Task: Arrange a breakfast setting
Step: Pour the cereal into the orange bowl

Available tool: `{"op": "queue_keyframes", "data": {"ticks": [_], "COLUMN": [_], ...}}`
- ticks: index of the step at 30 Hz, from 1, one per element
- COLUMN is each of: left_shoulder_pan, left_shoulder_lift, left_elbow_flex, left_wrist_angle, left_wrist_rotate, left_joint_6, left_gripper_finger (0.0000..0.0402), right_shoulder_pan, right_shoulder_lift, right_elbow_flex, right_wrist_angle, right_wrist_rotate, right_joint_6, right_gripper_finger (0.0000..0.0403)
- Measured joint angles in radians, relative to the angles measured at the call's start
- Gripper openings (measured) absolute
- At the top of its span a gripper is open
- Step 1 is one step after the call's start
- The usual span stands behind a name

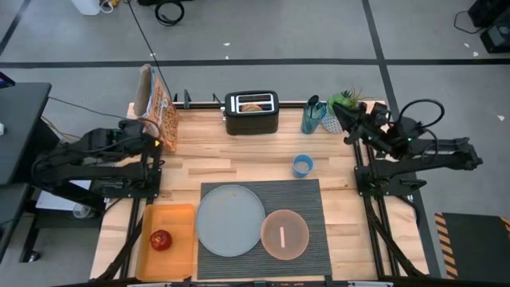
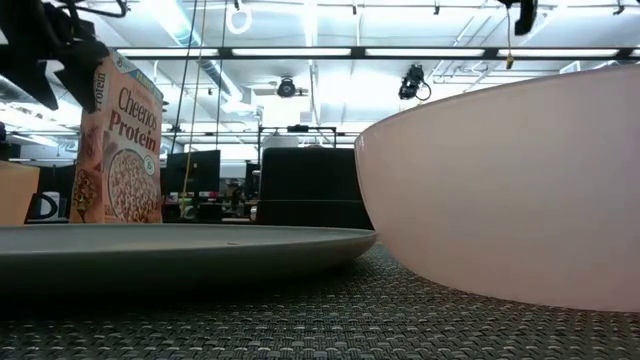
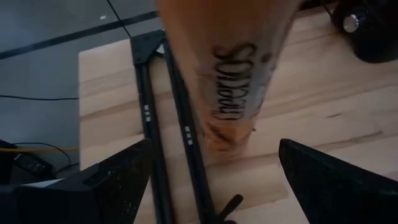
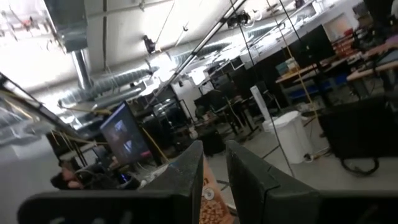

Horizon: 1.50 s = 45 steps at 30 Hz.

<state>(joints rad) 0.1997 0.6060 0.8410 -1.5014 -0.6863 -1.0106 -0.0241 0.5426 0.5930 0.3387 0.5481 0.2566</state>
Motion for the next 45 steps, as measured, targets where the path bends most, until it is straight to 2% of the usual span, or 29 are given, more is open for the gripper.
{"op": "queue_keyframes", "data": {"ticks": [8, 11, 15, 23, 30, 39, 45], "left_shoulder_pan": [0.0, 0.0, 0.0, 0.0, 0.0, 0.0, -0.001], "left_shoulder_lift": [0.0, 0.0, 0.003, 0.003, 0.01, 0.07, 0.068], "left_elbow_flex": [-0.104, -0.113, -0.113, -0.113, -0.113, -0.114, -0.221], "left_wrist_angle": [0.098, 0.117, 0.16, 0.2, 0.251, 0.297, 0.399], "left_wrist_rotate": [-0.022, -0.017, -0.028, -0.218, -0.315, -0.395, -0.428], "left_joint_6": [-0.072, -0.156, -0.176, -0.175, -0.174, -0.202, -0.214], "left_gripper_finger": [0.0356, 0.0356, 0.0356, 0.0356, 0.0356, 0.0339, 0.0318], "right_shoulder_pan": [0.0, 0.0, 0.0, 0.0, 0.0, 0.0, 0.0], "right_shoulder_lift": [0.071, 0.086, 0.106, 0.127, 0.127, 0.127, 0.127], "right_elbow_flex": [0.058, 0.058, 0.058, 0.058, 0.058, 0.058, 0.058], "right_wrist_angle": [0.003, 0.003, 0.009, 0.056, 0.057, 0.057, 0.057], "right_wrist_rotate": [-0.047, -0.065, -0.072, -0.075, -0.075, -0.077, -0.081], "right_joint_6": [-0.043, -0.027, -0.014, -0.02, -0.022, -0.042, -0.043], "right_gripper_finger": [0.0077, 0.0077, 0.0077, 0.0077, 0.0077, 0.0077, 0.0077]}}
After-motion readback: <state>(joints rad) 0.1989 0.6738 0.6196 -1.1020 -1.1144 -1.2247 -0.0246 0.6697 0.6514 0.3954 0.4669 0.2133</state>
